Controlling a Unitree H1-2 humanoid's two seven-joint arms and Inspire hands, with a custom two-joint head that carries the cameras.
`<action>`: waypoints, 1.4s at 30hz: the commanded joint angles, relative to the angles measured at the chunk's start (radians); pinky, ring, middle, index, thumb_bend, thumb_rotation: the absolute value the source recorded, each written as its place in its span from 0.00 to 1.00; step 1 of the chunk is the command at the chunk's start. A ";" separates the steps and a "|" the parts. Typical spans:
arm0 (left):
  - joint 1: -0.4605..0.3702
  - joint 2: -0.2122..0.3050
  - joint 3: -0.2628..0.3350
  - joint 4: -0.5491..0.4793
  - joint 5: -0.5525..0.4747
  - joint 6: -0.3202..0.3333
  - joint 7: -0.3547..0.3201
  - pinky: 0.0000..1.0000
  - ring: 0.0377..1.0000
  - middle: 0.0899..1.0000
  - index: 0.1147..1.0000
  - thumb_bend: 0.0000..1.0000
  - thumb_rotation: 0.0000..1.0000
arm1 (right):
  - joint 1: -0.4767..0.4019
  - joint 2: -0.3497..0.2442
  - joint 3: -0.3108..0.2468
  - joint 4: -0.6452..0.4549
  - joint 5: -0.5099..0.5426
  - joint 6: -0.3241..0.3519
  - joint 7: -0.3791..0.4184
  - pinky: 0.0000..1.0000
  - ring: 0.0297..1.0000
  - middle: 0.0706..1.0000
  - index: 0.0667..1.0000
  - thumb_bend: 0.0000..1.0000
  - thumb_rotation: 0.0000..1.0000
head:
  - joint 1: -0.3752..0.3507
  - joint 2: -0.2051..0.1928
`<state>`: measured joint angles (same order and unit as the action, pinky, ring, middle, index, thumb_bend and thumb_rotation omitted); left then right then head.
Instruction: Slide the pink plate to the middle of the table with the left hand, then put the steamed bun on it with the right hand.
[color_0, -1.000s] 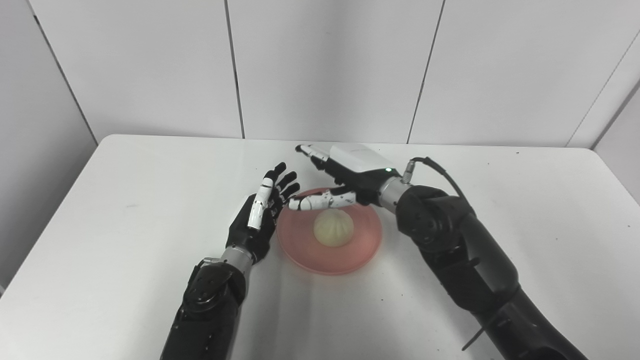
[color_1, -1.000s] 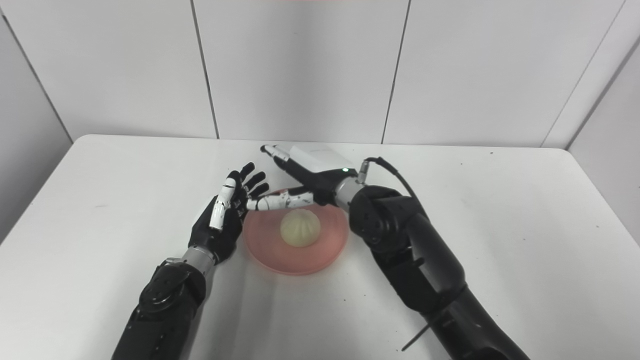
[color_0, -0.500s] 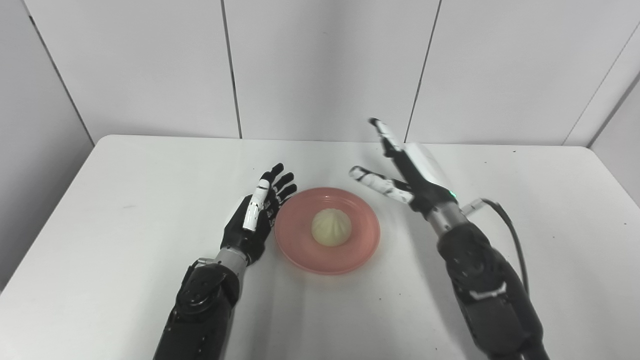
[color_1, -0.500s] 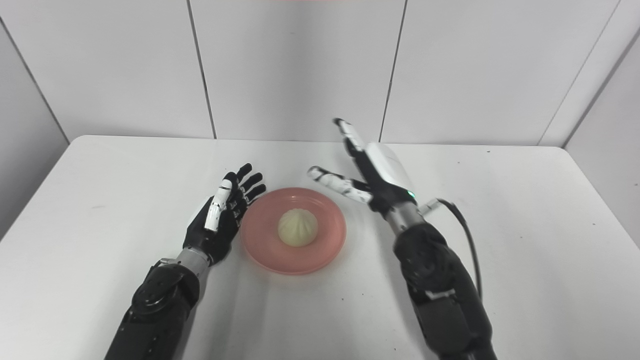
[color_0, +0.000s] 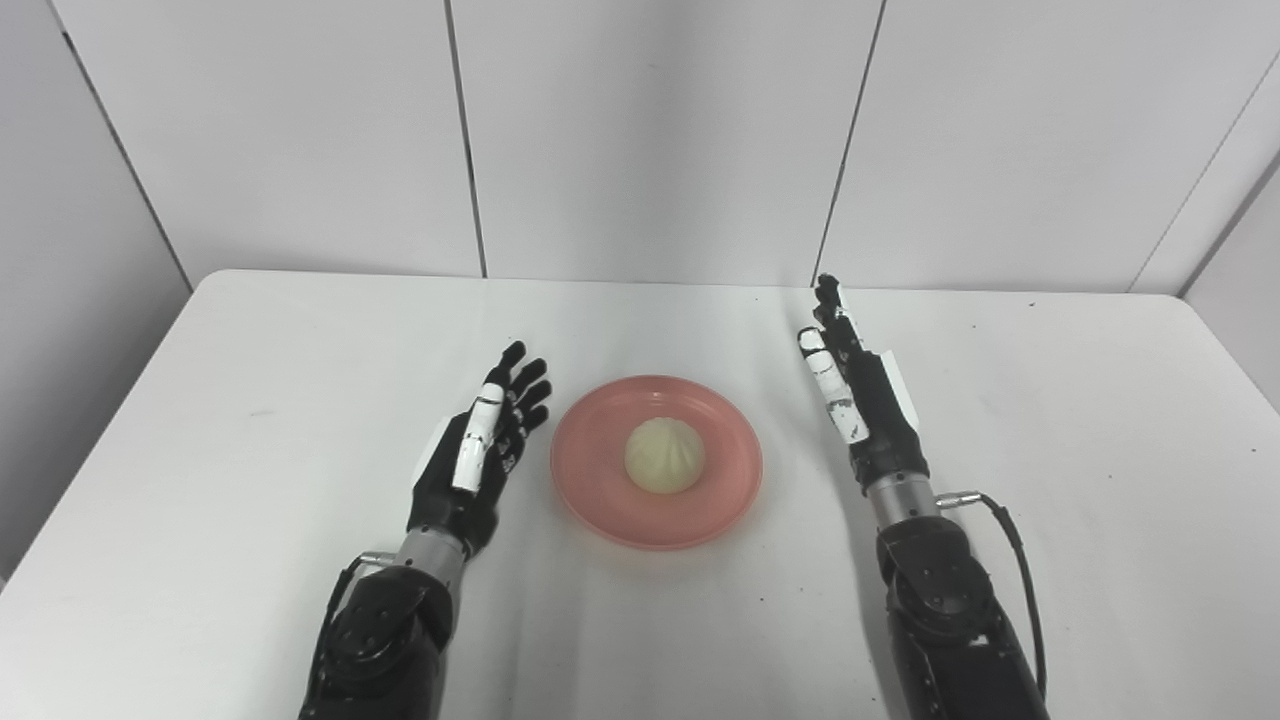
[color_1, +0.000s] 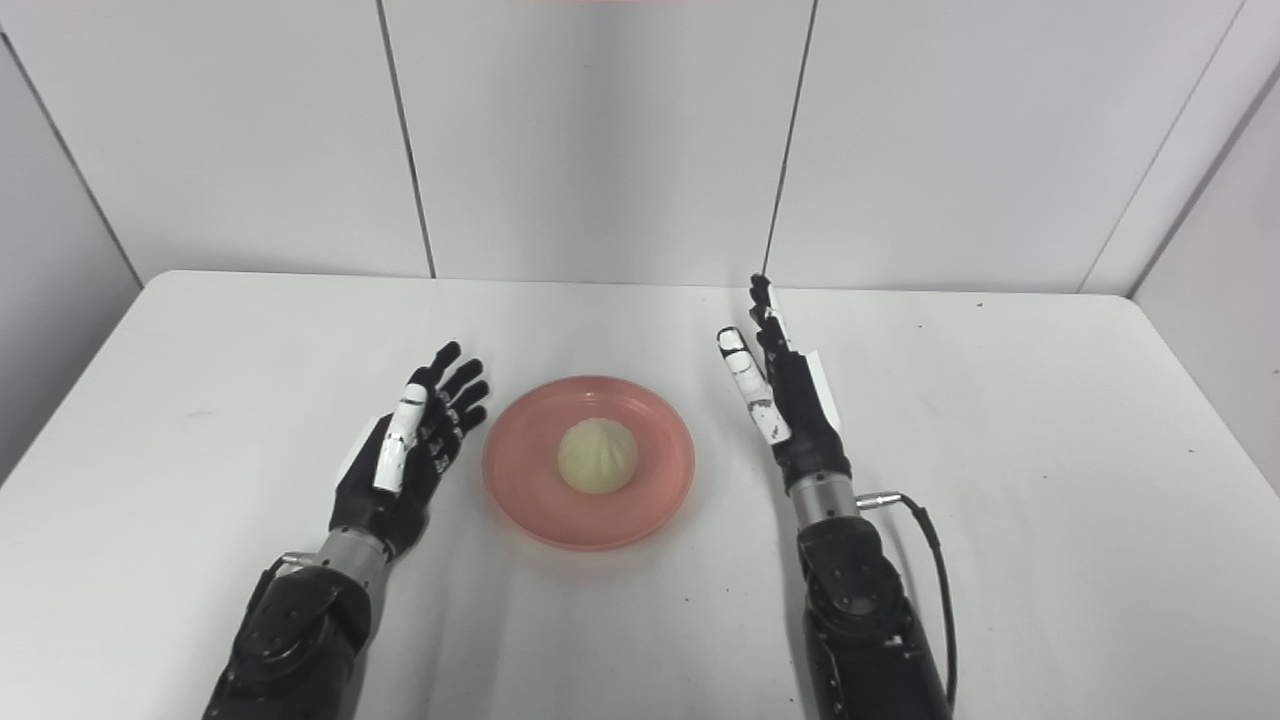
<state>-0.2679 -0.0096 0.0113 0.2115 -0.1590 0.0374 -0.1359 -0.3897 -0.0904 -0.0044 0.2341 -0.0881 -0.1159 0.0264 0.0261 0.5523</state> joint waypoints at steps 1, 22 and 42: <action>0.058 0.002 0.004 0.025 0.022 0.024 0.029 0.99 0.98 0.99 0.99 0.40 1.00 | 0.001 0.009 0.001 -0.033 0.031 -0.041 0.013 0.99 1.00 1.00 1.00 0.28 1.00 | 0.001 0.001; 0.150 0.001 -0.009 -0.026 0.056 -0.037 0.031 1.00 1.00 1.00 1.00 0.38 1.00 | 0.102 0.025 0.007 -0.003 0.199 0.078 0.126 1.00 1.00 1.00 1.00 0.21 1.00 | 0.060 -0.043; 0.095 0.031 -0.034 0.047 0.117 -0.042 0.031 0.98 0.98 1.00 1.00 0.40 1.00 | 0.088 0.038 -0.001 0.102 0.171 0.029 0.096 1.00 1.00 1.00 1.00 0.19 1.00 | 0.069 -0.048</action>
<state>-0.2082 0.0060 -0.0231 0.1888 -0.0569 -0.0202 -0.1146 -0.3343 -0.0653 -0.0100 0.2892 0.0842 -0.0529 0.1229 0.0936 0.5031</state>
